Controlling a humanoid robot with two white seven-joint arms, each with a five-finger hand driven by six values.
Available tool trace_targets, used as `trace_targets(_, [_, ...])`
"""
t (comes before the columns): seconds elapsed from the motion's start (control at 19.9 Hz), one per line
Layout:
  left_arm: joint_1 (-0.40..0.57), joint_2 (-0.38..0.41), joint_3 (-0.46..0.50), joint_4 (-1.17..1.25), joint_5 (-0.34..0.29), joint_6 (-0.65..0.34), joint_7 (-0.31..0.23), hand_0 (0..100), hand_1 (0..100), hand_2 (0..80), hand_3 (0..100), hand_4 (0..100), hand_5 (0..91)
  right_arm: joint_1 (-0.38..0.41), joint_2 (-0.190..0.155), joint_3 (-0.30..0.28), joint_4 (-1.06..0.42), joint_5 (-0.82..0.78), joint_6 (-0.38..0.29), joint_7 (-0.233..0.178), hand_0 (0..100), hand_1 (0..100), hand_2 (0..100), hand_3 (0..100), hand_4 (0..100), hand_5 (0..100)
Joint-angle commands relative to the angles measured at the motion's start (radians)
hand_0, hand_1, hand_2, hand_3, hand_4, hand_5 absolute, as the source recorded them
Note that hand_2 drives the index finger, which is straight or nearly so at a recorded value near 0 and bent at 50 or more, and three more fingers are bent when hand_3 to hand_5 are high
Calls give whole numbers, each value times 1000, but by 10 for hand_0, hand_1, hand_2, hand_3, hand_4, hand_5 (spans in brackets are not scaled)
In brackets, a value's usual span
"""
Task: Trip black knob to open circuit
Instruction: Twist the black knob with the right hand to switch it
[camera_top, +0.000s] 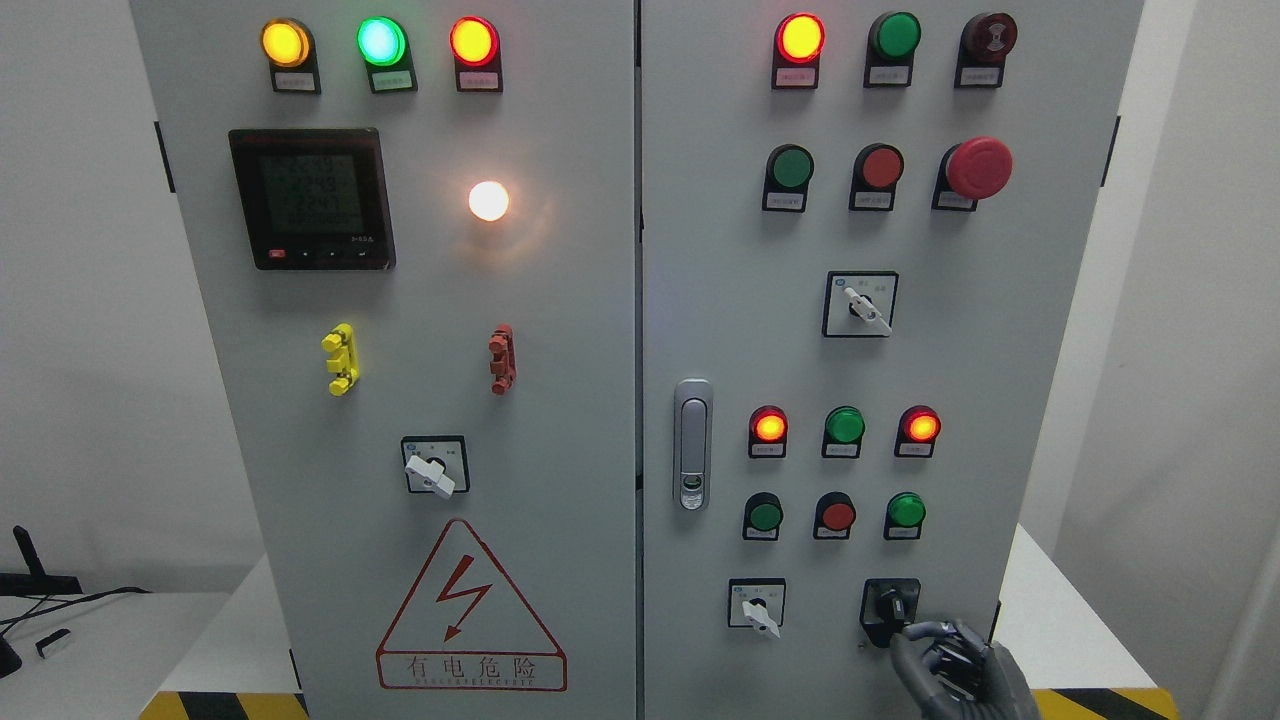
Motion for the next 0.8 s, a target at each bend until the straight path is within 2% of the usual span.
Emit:
trace_targets(0.0, [0,0,0,0,-31,-1,0,120,389,0,0,0,0,0,0,26,6,-1,2,-7,455,779,476,840,766,810])
trace_targets(0.75, [0,0,0,0,-31,-1,0,120,389,0,0,0,0,-9,2,46,3,-4,2,-2,458,779,475,839,766,807])
